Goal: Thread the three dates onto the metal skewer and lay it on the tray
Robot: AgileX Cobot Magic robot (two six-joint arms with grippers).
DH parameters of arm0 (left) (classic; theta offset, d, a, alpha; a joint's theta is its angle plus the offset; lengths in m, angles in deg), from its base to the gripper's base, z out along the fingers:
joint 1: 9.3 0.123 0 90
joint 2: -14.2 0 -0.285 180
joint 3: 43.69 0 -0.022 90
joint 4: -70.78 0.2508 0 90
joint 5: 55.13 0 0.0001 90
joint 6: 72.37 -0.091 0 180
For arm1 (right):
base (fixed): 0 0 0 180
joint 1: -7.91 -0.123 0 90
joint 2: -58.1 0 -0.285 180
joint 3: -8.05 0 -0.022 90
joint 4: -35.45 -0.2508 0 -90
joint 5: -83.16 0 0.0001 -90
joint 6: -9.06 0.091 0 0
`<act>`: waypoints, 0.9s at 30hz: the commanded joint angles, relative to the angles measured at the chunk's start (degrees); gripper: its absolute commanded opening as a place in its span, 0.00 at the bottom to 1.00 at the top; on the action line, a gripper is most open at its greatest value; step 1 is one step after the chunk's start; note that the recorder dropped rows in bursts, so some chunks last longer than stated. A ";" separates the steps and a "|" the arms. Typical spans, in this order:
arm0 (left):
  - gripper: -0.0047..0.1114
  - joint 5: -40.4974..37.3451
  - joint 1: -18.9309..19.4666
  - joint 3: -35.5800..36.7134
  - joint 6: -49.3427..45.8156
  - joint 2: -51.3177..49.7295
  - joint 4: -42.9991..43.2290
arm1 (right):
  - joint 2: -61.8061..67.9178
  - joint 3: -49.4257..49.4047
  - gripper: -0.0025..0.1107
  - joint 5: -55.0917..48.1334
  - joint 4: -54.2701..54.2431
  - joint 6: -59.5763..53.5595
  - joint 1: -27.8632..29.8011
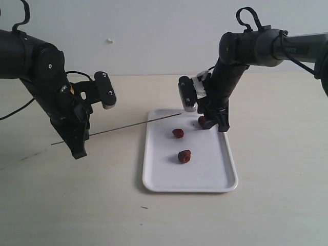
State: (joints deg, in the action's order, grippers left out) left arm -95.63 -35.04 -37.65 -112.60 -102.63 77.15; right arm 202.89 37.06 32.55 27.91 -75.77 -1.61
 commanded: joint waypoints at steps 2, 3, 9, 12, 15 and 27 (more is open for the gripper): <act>0.04 0.37 0.00 0.13 -0.02 -0.01 0.19 | 1.74 0.16 0.42 0.23 1.59 -0.59 0.14; 0.04 0.37 0.00 0.13 -0.02 -0.01 0.19 | 1.84 0.16 0.39 0.23 1.98 -0.59 0.14; 0.04 0.37 0.00 0.13 -0.02 -0.01 0.19 | 1.63 0.16 0.34 0.23 2.32 -0.59 0.14; 0.04 0.37 0.00 0.13 -0.02 -0.01 0.19 | 1.63 0.16 0.34 0.23 2.32 -0.59 0.14; 0.04 0.37 0.00 0.13 -0.02 -0.01 0.19 | 1.63 0.16 0.34 0.23 2.33 -0.59 0.14; 0.04 0.40 0.00 0.13 -0.02 -0.01 0.19 | 1.63 0.16 0.43 -0.37 1.82 -0.59 0.14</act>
State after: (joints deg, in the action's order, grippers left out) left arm -95.63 -35.04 -37.65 -112.60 -102.63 77.30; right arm 203.33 37.46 33.56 29.71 -75.88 -1.61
